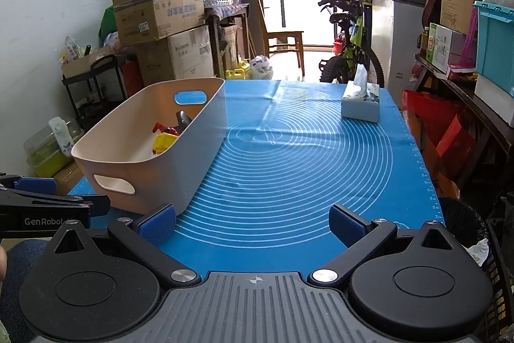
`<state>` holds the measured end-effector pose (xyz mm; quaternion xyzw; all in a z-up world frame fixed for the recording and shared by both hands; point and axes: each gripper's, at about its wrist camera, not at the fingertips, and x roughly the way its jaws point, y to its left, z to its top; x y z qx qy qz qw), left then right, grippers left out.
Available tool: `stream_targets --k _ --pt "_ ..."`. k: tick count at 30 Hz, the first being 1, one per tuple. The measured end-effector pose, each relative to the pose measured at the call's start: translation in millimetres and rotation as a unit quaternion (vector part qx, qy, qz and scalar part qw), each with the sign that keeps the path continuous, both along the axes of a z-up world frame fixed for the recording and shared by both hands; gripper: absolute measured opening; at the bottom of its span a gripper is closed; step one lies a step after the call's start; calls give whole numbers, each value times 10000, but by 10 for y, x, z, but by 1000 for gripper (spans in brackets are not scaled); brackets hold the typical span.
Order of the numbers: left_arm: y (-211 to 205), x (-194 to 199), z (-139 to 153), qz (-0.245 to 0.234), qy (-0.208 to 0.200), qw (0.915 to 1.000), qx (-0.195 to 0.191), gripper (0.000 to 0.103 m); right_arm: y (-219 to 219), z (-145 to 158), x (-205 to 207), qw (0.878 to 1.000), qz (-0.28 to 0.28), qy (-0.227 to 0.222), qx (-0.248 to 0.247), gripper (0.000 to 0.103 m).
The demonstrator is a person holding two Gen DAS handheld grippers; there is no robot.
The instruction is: Organize rigid objects
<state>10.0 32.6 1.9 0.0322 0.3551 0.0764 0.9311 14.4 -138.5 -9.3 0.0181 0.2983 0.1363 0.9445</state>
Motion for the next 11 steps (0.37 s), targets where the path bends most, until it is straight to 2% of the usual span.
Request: stream_targets --k 11 --pt "-15 -11 -14 -20 0 10000 1 81 -4 -17 -9 10000 2 16 -20 100"
